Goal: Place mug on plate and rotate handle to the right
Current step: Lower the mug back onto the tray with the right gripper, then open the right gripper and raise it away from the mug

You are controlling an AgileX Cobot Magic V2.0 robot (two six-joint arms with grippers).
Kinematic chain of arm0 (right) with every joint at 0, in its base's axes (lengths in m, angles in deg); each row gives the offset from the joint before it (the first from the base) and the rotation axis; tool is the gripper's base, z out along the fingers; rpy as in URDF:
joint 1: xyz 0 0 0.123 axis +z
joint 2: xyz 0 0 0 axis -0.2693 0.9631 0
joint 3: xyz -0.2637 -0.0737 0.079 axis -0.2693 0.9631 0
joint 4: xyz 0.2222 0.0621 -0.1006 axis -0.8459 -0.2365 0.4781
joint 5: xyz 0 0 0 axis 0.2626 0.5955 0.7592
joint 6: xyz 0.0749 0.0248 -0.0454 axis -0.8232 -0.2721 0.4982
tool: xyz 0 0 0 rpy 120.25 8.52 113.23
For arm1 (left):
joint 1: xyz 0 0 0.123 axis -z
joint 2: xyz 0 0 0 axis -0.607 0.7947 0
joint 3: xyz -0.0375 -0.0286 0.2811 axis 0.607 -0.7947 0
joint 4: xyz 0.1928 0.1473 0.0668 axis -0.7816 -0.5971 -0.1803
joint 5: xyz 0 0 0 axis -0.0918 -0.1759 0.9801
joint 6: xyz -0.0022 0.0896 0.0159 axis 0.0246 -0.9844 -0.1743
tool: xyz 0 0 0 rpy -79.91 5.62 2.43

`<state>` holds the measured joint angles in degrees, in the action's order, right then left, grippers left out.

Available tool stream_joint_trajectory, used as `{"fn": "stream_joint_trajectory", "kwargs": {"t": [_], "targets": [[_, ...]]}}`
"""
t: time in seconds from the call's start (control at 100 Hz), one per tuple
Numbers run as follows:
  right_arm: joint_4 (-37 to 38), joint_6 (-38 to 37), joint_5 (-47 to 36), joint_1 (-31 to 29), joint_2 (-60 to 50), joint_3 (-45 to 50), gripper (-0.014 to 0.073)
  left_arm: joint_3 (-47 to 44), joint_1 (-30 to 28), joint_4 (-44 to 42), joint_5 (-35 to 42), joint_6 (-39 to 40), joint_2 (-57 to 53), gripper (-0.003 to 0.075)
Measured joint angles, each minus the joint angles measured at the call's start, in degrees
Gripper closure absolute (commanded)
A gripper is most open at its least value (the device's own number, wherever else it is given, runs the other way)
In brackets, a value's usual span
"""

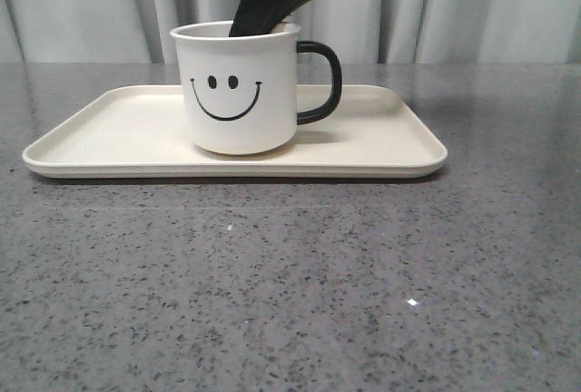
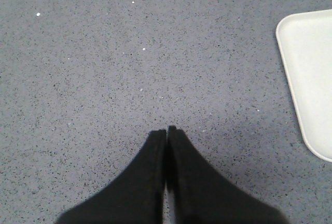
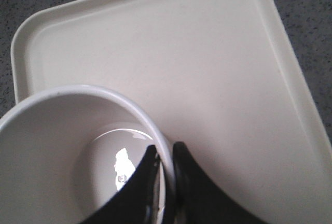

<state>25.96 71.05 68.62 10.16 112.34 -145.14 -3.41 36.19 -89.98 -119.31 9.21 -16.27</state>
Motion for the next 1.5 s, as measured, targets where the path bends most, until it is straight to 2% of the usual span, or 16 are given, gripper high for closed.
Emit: {"fn": "stream_joint_trajectory", "kwargs": {"t": [0.23, 1.0, 1.21, 1.5], "targets": [[0.1, -0.2, 0.0, 0.0, 0.1, -1.7, 0.0440, 0.0, 0.0, 0.0, 0.0, 0.0, 0.0, 0.0740], [0.1, -1.2, 0.0, 0.0, 0.1, -2.3, 0.0440, 0.0, 0.0, 0.0, 0.0, 0.0, 0.0, 0.0740], [0.1, -4.7, 0.1, -0.6, 0.1, -8.0, 0.0440, 0.0, 0.0, 0.0, 0.0, 0.0, 0.0, 0.0740], [-2.5, -10.8, -1.6, -5.4, -1.3, -16.2, 0.0440, 0.0, 0.0, 0.0, 0.0, 0.0, 0.0, 0.0740]]}}
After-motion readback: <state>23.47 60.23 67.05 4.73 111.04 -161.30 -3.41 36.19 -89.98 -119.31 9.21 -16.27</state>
